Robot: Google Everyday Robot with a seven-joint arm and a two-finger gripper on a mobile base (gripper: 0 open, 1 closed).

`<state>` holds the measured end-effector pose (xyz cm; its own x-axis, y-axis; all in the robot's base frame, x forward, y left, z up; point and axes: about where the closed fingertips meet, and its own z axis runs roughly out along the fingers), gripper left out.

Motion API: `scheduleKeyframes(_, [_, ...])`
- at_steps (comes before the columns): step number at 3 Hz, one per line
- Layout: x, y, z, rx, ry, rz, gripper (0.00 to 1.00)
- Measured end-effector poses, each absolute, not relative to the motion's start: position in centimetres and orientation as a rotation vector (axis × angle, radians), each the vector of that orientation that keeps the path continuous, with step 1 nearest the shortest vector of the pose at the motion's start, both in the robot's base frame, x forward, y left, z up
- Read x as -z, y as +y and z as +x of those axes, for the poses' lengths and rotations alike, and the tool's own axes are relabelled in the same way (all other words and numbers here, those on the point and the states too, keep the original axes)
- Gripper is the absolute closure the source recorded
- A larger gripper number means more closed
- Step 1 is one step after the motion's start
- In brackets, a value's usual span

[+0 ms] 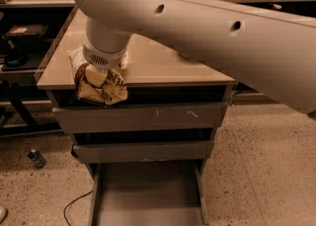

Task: Place brown chip bag into bottom drawer

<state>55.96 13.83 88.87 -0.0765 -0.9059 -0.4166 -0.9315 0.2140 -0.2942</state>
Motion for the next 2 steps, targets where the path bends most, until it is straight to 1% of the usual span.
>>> scheduleKeyframes(1, [-88.9,13.8,56.0,-0.066,1.983,-1.694,1.0])
scheduleKeyframes(2, [-87.0,13.2,54.0,-0.091,2.039,-1.697,1.0])
